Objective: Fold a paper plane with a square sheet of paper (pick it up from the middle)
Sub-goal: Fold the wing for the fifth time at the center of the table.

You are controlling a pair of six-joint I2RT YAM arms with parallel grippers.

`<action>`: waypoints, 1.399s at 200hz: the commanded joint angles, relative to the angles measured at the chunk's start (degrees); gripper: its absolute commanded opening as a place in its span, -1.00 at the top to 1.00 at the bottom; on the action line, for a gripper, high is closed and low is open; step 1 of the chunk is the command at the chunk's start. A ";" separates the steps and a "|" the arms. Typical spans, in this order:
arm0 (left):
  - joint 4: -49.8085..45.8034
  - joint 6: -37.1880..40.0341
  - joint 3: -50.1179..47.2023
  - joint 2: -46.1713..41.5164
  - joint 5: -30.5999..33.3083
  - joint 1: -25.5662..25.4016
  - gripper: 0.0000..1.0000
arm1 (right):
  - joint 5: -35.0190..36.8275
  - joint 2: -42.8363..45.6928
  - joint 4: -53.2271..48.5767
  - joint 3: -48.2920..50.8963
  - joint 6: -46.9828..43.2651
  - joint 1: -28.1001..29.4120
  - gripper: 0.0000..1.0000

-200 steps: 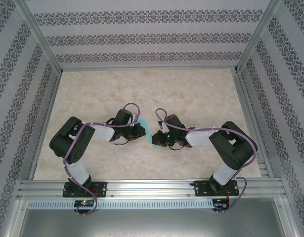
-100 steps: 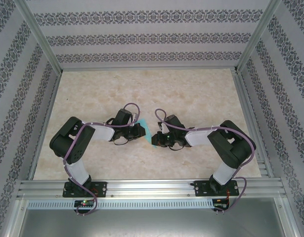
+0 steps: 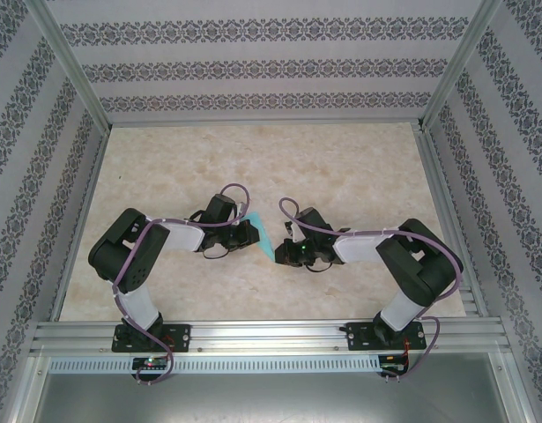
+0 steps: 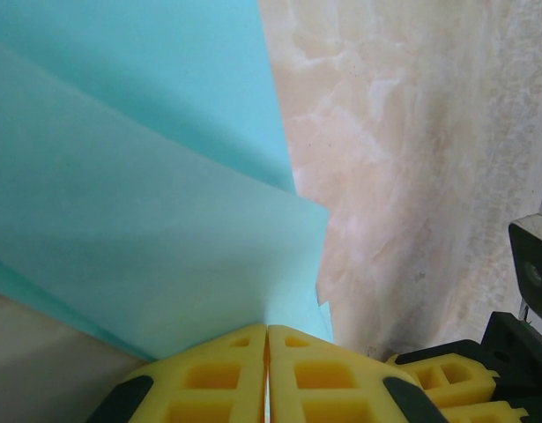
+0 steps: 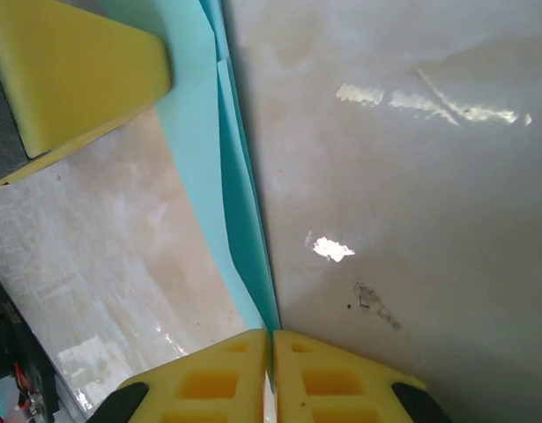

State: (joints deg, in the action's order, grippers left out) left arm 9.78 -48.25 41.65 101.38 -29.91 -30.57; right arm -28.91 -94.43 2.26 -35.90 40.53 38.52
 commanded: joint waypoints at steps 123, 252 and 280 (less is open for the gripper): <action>-2.69 1.49 0.87 0.17 2.84 -0.61 0.81 | 4.44 -0.26 -6.06 -10.00 -3.36 3.93 0.67; -5.25 1.93 1.75 0.39 4.27 -0.56 0.81 | 3.43 -4.97 -7.03 -6.59 -4.75 3.27 0.71; -6.95 1.92 2.19 0.78 5.24 -0.58 0.82 | 3.20 -4.93 -7.53 -5.30 -5.16 2.75 0.72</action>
State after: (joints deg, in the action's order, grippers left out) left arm 7.16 -47.99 42.85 101.36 -29.02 -30.83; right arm -24.80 -98.65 -2.11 -43.72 37.12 41.95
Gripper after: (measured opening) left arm 0.094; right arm 0.144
